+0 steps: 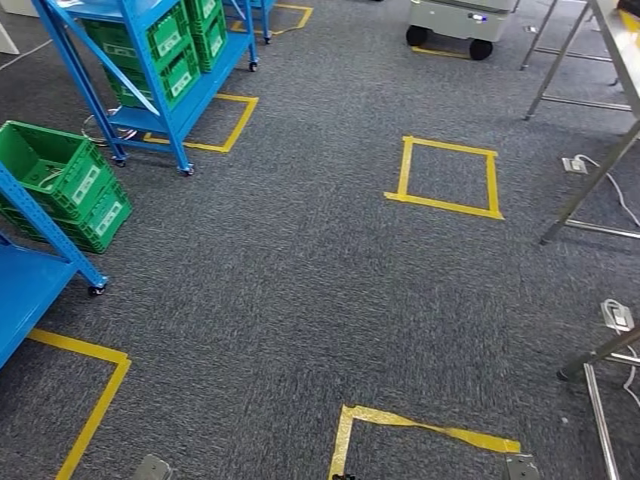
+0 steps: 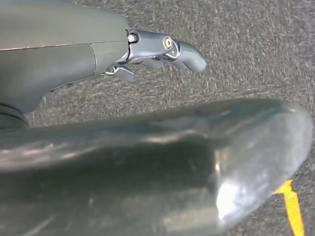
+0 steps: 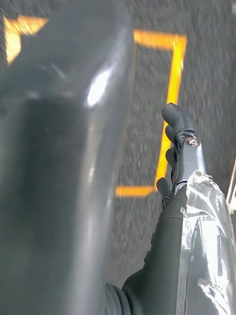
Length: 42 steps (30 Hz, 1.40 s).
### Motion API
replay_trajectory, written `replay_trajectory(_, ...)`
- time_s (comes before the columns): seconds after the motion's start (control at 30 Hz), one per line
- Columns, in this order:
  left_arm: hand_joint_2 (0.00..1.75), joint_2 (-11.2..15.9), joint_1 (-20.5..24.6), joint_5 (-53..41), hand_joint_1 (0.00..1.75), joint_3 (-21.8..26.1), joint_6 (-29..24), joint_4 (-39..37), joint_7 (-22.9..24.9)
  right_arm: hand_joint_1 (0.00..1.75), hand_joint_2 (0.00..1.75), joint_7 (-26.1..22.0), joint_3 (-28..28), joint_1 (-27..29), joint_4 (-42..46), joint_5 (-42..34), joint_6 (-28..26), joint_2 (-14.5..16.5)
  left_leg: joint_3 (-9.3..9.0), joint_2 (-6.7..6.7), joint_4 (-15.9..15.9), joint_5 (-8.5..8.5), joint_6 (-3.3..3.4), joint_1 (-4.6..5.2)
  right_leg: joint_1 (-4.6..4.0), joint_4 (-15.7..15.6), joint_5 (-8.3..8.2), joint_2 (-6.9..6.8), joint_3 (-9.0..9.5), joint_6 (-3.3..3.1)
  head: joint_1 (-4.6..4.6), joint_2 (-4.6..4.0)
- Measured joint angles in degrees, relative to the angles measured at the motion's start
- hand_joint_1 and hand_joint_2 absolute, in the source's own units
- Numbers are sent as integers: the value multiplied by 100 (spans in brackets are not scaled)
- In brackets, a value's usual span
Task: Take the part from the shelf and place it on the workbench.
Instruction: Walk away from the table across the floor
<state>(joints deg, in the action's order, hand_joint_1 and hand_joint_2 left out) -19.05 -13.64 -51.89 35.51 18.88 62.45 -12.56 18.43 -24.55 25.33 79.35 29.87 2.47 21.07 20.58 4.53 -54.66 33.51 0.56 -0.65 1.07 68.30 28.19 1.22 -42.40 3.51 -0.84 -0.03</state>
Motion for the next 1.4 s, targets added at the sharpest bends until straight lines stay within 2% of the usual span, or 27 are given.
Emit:
replay_trajectory(0.07,0,-8,-28,58,0,-54,-60,33,53,0,0,10,15,27,25,-27,-6,0,-105,162,-42,161,-68,-16,-3,-619,-641,215,35,-37,-12,-1)
replay_trajectory(0.1,0,-9,-43,78,0,-77,-83,53,74,0,0,19,27,37,42,-41,-11,0,-114,225,-49,218,-111,-30,-14,-745,-884,275,30,-60,-16,1)
replay_trajectory(0.13,0,-9,-57,90,0,-100,-95,79,85,0,0,27,43,41,66,-56,-18,0,-115,272,-59,230,-158,-46,-30,-772,-956,263,24,-99,-24,1)
replay_trajectory(0.17,0,-10,-76,98,0,-125,-102,108,89,0,0,34,61,40,98,-74,-25,-1,-94,287,-60,210,-204,-61,-41,-753,-919,209,45,-136,-25,2)
replay_trajectory(0.23,0,-8,-100,109,0,-179,-104,169,86,0,0,21,94,40,160,-110,-35,-2,32,57,-277,162,-276,-65,-45,-817,-872,93,115,-216,-26,3)
replay_trajectory(0.3,0,-6,-103,116,0,-228,-105,224,80,0,0,3,119,55,188,-148,-36,-2,368,-266,-812,372,-320,-38,-46,-889,-835,-39,194,-277,-17,3)
replay_trajectory(0.37,0,-5,-106,125,0,-270,-109,262,68,0,0,-13,139,67,193,-179,-35,-1,795,-368,-1382,719,-346,-26,-59,-905,-791,-182,215,-320,-19,3)
replay_trajectory(0.4,0,-5,-116,129,0,-286,-113,273,60,0,0,-24,147,69,198,-194,-35,0,938,-374,-1516,773,-352,-25,-66,-904,-771,-249,217,-332,-19,3)
replay_trajectory(0.43,0,-5,-128,134,0,-298,-118,285,54,0,0,-37,155,71,205,-205,-34,0,996,-383,-1488,692,-355,-26,-69,-902,-756,-312,219,-337,-19,3)
replay_trajectory(0.47,0,-7,-141,144,0,-306,-120,295,46,0,0,-53,162,75,212,-215,-34,0,956,-411,-1285,496,-353,-26,-72,-900,-751,-373,223,-334,-18,3)
replay_trajectory(0.53,0,-10,-156,181,0,-321,-115,326,27,0,0,-96,174,83,222,-229,-28,0,727,-622,-618,63,-326,-16,-76,-878,-765,-481,237,-305,-22,2)
replay_trajectory(0.6,0,-17,-161,227,0,-350,-110,362,4,0,0,-143,180,105,224,-244,-24,0,599,-823,-232,-28,-273,8,-69,-872,-789,-584,265,-231,-28,2)
replay_trajectory(0.67,0,-27,-198,251,0,-377,-123,407,-7,0,0,-170,190,138,230,-264,-26,0,612,-769,-202,-57,-186,31,-49,-906,-818,-698,323,-137,-27,3)
replay_trajectory(0.7,0,-35,-227,255,0,-382,-132,428,-8,0,0,-175,199,152,233,-273,-28,0,616,-697,-187,-174,-137,26,-38,-911,-819,-719,338,-90,-31,3)
replay_trajectory(0.73,0,-46,-250,257,0,-387,-142,448,-8,0,0,-180,208,163,237,-278,-31,0,624,-630,-174,-268,-98,13,-30,-852,-754,-657,331,-49,-30,3)
replay_trajectory(0.8,0,-64,-272,264,0,-411,-150,468,-9,0,0,-187,216,184,241,-282,-36,0,666,-511,-157,-394,-52,-19,-18,-390,-383,-389,181,19,-43,2)
replay_trajectory(0.87,0,-66,-282,277,0,-446,-162,482,-6,0,0,-190,223,213,242,-286,-46,0,727,-388,-162,-441,-34,-20,-16,364,89,-185,-44,51,-52,1)
replay_trajectory(0.9,0,-67,-295,284,0,-463,-178,491,1,0,0,-192,227,230,243,-290,-59,0,750,-321,-165,-458,-33,-16,-17,606,209,-155,-87,54,-54,1)
replay_trajectory(0.93,0,-71,-313,288,0,-478,-201,502,14,0,0,-197,233,245,244,-295,-75,0,765,-244,-168,-468,-39,-14,-16,642,221,-140,-27,50,-54,1)
replay_trajectory(1.0,0,-85,-358,307,0,-520,-264,529,49,0,0,-220,241,273,250,-301,-120,0,767,-83,-171,-455,-70,-27,-2,55,0,-55,419,44,-54,1)
replay_trajectory(1.07,0,-96,-397,359,0,-579,-322,572,80,0,0,-256,251,289,250,-299,-161,0,759,53,-174,-405,-131,-33,30,-674,-73,207,898,37,-57,2)
replay_trajectory(1.13,0,-98,-420,418,0,-625,-380,608,109,0,0,-307,258,293,240,-276,-189,0,758,159,-151,-372,-192,-33,24,-912,38,324,1083,-37,-51,2)
replay_trajectory(1.17,0,-99,-425,434,0,-635,-408,616,128,0,0,-343,256,290,231,-252,-200,0,756,218,-130,-368,-223,-43,7,-923,53,257,1115,-102,-49,2)
replay_trajectory(1.2,0,-99,-431,442,0,-640,-433,620,145,0,0,-377,245,286,222,-224,-208,0,747,221,-119,-374,-248,-53,0,-936,61,192,1146,-151,-43,2)
replay_trajectory(1.27,0,-101,-437,449,0,-648,-476,623,160,0,0,-448,222,278,204,-181,-216,0,853,2,-337,-317,-286,-46,-6,-979,102,53,1241,-243,-20,3)
replay_trajectory(1.33,0,-102,-446,479,0,-676,-533,625,149,0,0,-461,208,291,192,-166,-210,0,1300,-300,-1056,-101,-286,-18,-28,-1025,193,-108,1374,-296,7,3)
replay_trajectory(1.4,0,-104,-486,524,0,-708,-606,625,132,0,0,-419,179,305,183,-163,-193,0,1875,-377,-1812,13,-265,4,-65,-1075,317,-273,1521,-312,10,2)
